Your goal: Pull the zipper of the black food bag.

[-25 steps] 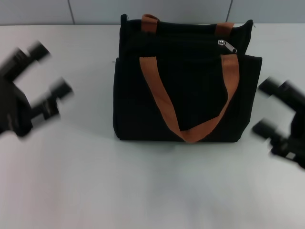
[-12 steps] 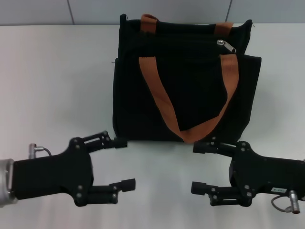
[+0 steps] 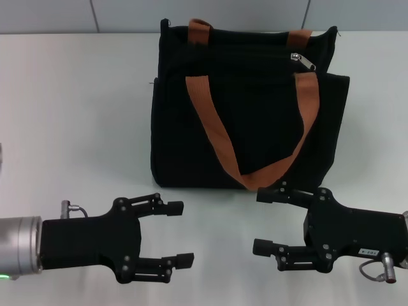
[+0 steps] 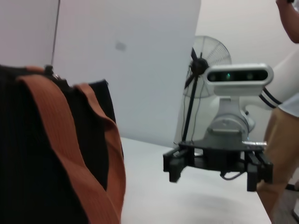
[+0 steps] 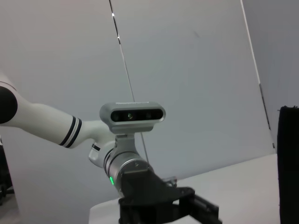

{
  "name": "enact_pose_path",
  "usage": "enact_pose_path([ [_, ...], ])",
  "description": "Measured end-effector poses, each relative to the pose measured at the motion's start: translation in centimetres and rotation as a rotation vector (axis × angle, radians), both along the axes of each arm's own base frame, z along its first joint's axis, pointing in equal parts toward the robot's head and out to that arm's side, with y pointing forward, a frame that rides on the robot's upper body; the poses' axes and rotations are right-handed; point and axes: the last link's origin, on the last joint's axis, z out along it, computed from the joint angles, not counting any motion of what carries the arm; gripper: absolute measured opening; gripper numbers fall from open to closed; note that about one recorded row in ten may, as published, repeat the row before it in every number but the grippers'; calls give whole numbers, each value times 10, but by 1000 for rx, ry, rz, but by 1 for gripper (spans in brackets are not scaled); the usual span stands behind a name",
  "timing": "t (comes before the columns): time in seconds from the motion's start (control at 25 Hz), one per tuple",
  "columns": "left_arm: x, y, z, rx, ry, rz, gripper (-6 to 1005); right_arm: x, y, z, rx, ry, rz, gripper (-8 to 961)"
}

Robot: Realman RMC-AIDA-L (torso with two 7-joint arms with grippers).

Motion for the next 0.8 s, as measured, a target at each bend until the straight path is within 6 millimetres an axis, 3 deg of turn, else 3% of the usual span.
enact_pose_path([
  [0.8, 2, 1, -2, 27, -17, 8, 840, -2, 2, 0, 28, 18, 6, 840],
])
